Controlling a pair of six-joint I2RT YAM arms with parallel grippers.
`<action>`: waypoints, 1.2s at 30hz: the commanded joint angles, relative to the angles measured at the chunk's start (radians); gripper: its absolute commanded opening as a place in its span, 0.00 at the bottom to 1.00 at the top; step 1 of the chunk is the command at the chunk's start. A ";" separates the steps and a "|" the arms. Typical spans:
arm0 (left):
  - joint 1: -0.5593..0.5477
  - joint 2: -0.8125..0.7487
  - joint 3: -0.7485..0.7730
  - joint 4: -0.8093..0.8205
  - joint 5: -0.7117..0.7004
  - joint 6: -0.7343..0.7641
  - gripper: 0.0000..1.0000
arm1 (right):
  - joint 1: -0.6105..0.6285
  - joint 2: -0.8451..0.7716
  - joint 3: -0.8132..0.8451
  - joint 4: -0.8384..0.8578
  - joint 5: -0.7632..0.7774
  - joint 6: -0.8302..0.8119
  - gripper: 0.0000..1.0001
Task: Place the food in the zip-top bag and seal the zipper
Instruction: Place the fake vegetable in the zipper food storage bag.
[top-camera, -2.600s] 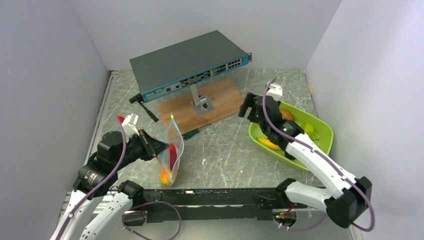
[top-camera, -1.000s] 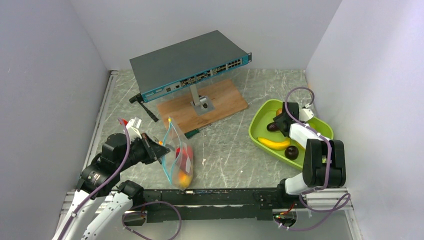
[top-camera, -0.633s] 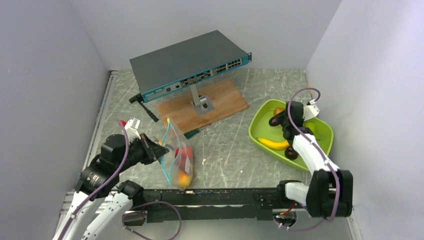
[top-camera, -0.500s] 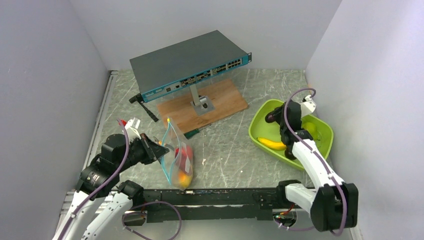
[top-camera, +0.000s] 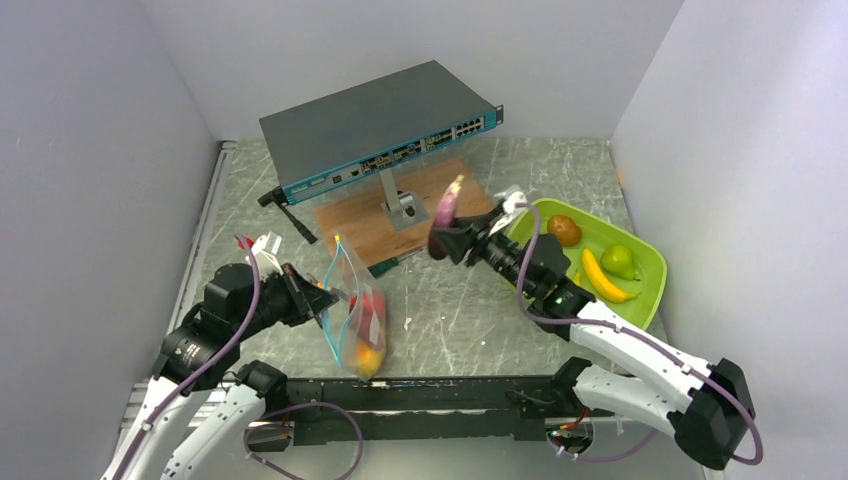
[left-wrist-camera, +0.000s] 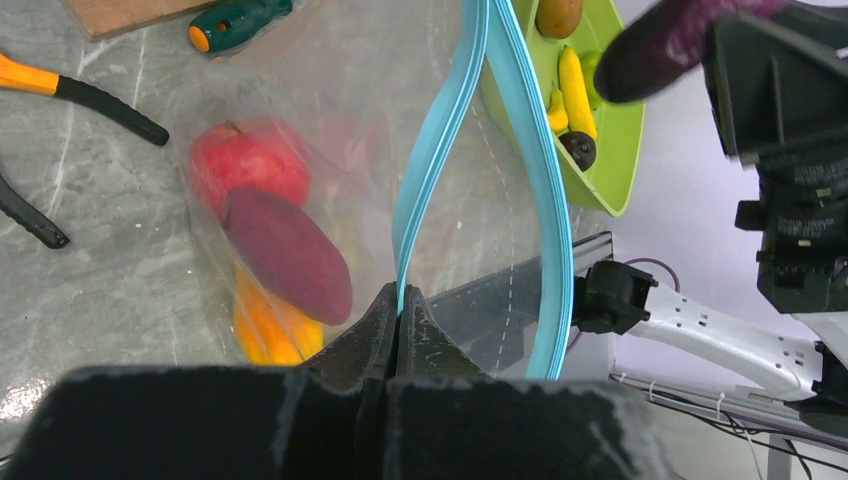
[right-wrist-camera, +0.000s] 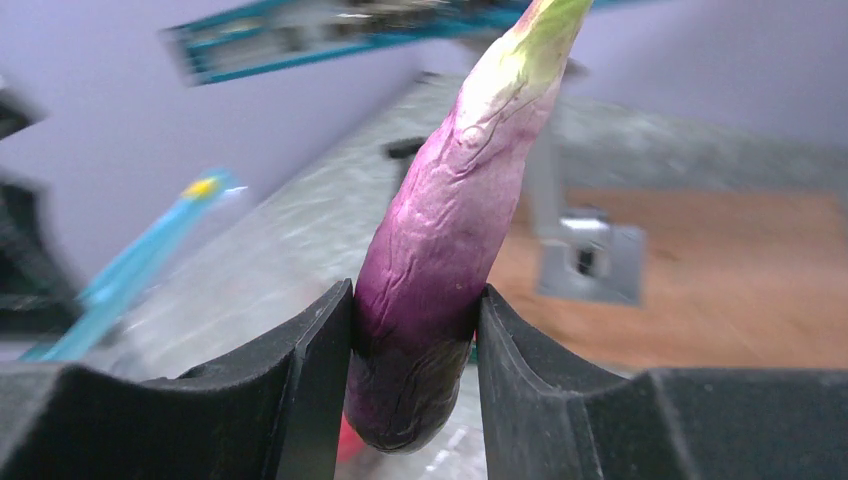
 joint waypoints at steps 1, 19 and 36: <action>-0.001 0.015 0.044 0.003 -0.010 0.006 0.00 | 0.162 0.005 0.044 0.259 -0.210 -0.224 0.10; -0.001 0.020 0.038 0.022 0.021 -0.020 0.00 | 0.536 0.365 0.332 0.361 -0.143 -0.660 0.18; -0.001 0.008 0.054 0.001 0.018 -0.016 0.00 | 0.540 0.488 0.283 0.518 0.058 -0.778 0.69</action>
